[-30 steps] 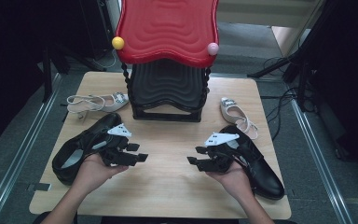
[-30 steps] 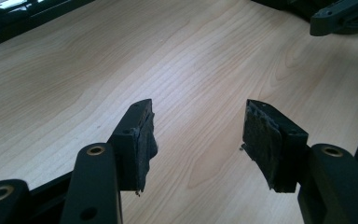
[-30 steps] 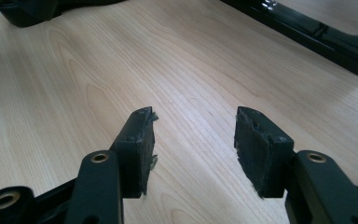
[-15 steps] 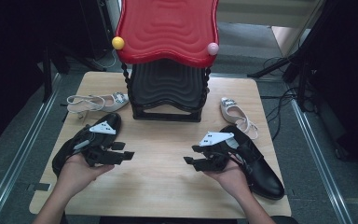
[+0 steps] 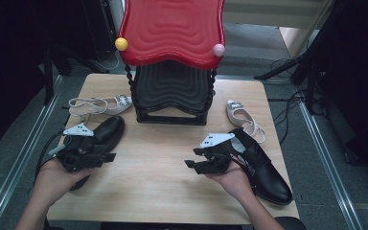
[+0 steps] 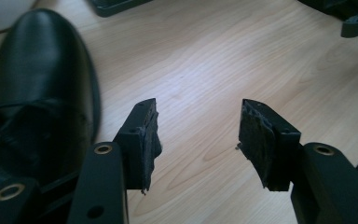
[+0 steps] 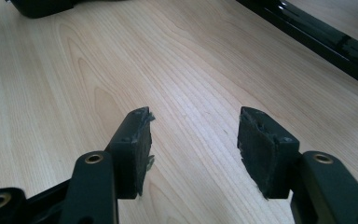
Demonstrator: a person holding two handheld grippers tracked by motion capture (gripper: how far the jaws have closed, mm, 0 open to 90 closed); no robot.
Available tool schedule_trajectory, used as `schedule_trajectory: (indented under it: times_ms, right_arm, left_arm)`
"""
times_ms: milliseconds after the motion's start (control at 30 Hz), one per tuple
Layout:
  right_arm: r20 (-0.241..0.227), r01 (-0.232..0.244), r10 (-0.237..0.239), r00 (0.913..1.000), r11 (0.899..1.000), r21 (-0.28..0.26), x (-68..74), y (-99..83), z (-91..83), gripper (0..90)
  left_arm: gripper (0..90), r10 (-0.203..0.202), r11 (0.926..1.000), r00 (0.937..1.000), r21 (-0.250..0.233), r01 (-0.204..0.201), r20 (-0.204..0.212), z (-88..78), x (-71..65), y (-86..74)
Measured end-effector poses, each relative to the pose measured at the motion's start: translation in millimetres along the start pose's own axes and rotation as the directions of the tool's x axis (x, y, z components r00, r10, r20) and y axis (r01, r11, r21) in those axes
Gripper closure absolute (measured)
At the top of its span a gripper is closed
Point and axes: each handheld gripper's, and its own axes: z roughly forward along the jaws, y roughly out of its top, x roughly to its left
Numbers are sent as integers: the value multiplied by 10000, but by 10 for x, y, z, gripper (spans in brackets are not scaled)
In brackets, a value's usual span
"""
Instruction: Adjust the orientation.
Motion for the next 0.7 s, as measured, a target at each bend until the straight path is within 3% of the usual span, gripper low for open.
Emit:
schedule_trajectory:
  times_ms: [67,300,700]
  right_arm:
    - [-16,1,-1,10000,10000,70,3,9,17,458]
    - [-87,69,-68,9999,9999,106,14,41,57,455]
    - [-93,108,-106,9999,9997,206,17,57,97,453]
  left_arm:
    - [472,-171,9999,9998,27,171,91,-41,44,-29]
    - [476,-494,9987,9984,73,497,-272,-170,150,-135]
    - [475,-1162,9926,9902,267,1185,-774,-307,410,-316]
